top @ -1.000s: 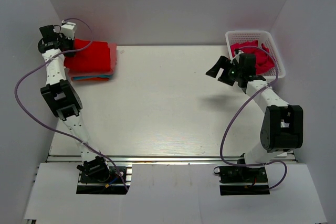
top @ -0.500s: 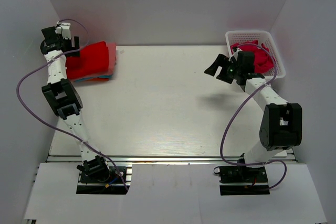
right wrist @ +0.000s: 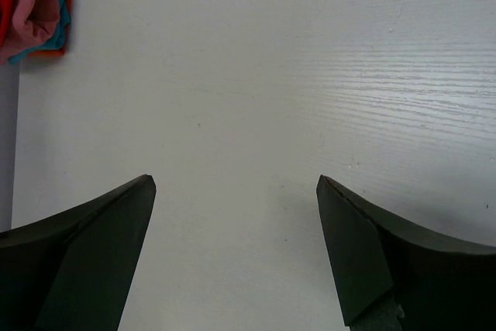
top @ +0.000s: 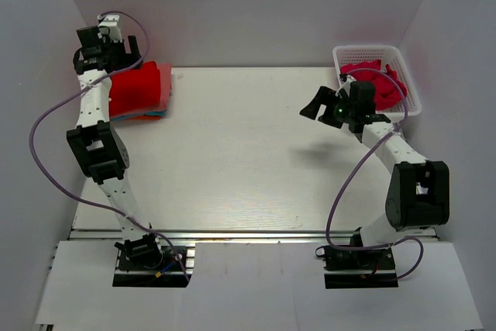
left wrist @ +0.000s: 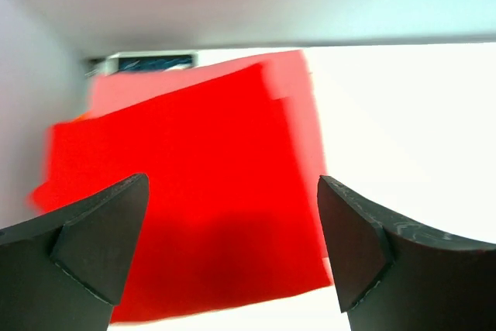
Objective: Fold and stack the t-shirts
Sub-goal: Put the neatly folded tshirt into the corner of the board with the left arm
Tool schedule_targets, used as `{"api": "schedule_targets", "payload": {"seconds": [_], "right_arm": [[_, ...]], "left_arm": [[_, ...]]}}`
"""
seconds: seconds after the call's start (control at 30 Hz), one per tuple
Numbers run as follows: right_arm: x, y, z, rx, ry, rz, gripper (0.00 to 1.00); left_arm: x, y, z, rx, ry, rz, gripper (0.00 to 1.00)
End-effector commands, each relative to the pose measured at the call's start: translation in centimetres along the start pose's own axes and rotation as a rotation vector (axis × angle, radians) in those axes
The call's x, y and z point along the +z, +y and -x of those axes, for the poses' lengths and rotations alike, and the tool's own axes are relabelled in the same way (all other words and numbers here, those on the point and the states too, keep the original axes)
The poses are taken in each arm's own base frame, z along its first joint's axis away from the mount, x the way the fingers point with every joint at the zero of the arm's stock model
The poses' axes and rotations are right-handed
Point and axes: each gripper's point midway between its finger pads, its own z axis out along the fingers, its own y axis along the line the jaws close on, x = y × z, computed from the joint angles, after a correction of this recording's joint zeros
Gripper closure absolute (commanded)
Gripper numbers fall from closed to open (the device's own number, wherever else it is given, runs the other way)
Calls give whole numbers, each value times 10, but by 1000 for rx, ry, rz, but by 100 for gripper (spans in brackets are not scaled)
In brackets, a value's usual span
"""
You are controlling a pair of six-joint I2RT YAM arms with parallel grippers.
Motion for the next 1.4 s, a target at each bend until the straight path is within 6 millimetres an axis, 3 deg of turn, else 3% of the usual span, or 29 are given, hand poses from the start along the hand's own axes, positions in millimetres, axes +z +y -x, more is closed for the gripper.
{"api": "schedule_targets", "payload": {"seconds": [0.0,0.07,0.13,0.17,0.2,0.3,0.4,0.43,0.47,0.57,0.7,0.83,1.0,1.1,1.13,1.23,1.27,1.3,1.37], "right_arm": [[-14,8,7,-63,-55,20,10],[-17,7,4,-61,-55,17,10],[-18,4,-1,-58,-51,12,10],[-18,3,-3,-60,-47,10,10],[-17,2,-5,-57,-38,6,10],[-18,1,-6,-59,-23,2,10],[-18,-1,-9,-57,-17,-5,10],[-18,0,-8,-58,-19,-5,10],[-18,-2,-9,-56,-18,-13,10],[-18,-4,-9,-53,-17,-17,10],[-19,-3,-10,-54,-10,-21,10],[-22,-6,-8,-58,-18,-40,10],[-26,-4,-5,-65,-29,-45,10],[-29,1,1,-79,-51,-35,10],[-30,3,2,-83,-58,-29,10],[-35,9,6,-97,-96,-4,10],[-36,8,7,-92,-107,-7,10],[-41,14,8,-103,-129,7,10],[-43,13,12,-109,-166,8,10]], "left_arm": [[-3,-46,7,-30,-5,-94,0],[-3,-69,1,-28,24,-156,0],[4,-86,-24,-46,82,-194,0],[2,-84,-23,-43,77,-178,0],[6,-91,-35,-44,99,-189,0],[5,-86,-31,-49,83,-160,0],[16,-85,-54,-73,133,-150,0],[16,-88,-51,-81,123,-169,0],[25,-98,-68,-88,159,-203,0],[35,-102,-86,-123,193,-226,0],[52,-118,-101,-141,203,-279,0],[65,-122,-114,-145,231,-287,0],[64,-122,-104,-139,213,-287,0],[54,-126,-73,-110,165,-294,0],[45,-132,-45,-87,108,-301,0],[23,-146,-4,-52,32,-311,0],[6,-145,17,-39,-13,-299,0],[-3,-154,28,-24,-36,-304,0],[-17,-175,28,-9,-38,-327,0]]}}
